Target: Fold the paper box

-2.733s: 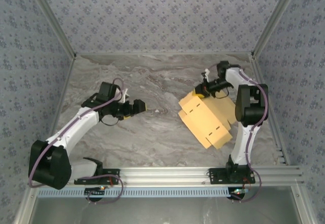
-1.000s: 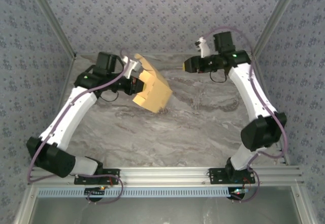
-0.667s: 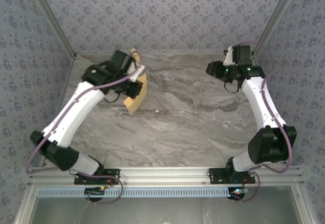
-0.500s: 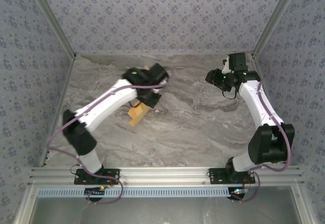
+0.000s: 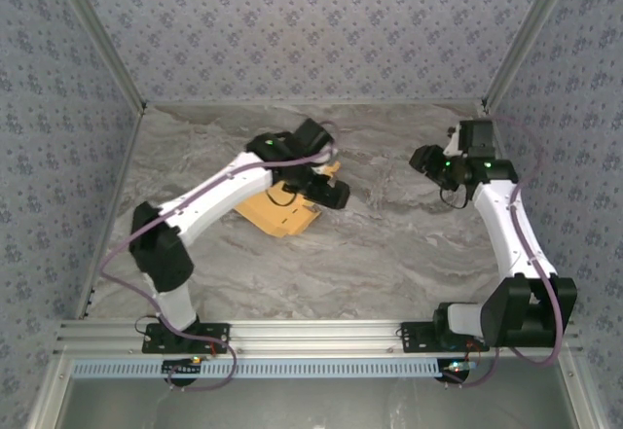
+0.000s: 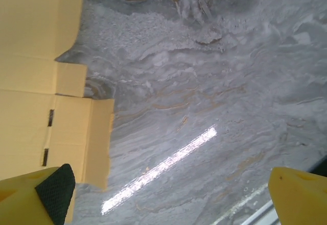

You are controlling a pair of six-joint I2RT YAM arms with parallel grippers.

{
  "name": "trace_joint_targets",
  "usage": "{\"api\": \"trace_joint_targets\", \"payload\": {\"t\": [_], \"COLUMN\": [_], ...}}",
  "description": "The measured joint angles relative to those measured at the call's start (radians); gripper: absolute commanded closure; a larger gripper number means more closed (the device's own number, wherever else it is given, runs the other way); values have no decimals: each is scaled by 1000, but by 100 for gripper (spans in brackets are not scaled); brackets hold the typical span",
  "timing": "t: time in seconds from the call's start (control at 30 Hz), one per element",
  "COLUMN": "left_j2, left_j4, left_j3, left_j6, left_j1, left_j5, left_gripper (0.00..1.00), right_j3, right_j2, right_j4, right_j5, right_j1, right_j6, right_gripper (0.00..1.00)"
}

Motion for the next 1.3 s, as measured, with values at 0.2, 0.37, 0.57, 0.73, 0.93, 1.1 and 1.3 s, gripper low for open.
{"api": "trace_joint_targets", "payload": {"t": [0.2,0.37,0.57,0.73,0.93,1.1,1.3], "left_j2": [-252,-326,-320,-327,-336,-330,-244], "left_j4": [62,137,217,330,504,606,663], "left_j3": [-217,-412,-619,-734,-907,-947,-914], "left_j6": [-34,-80,-176,-256,-349,-402,-413], "left_j1": [327,504,632,671,619,575,573], "left_j5": [-13,-50,-36,58,177,196,183], "left_gripper": [1,1,1,5,15,21,33], "right_j3": [-33,-34,14,110,122,109,69], "right_j2": [93,243,421,514,525,534,499], "right_j4": [37,90,140,185,233,312,331], "right_j5": [69,137,161,147,118,75,77], "right_j1": [327,556,674,676,676,697,682], "right_j6": [75,372,617,677,689,693,677], "right_gripper": [47,47,47,48,48,48,47]}}
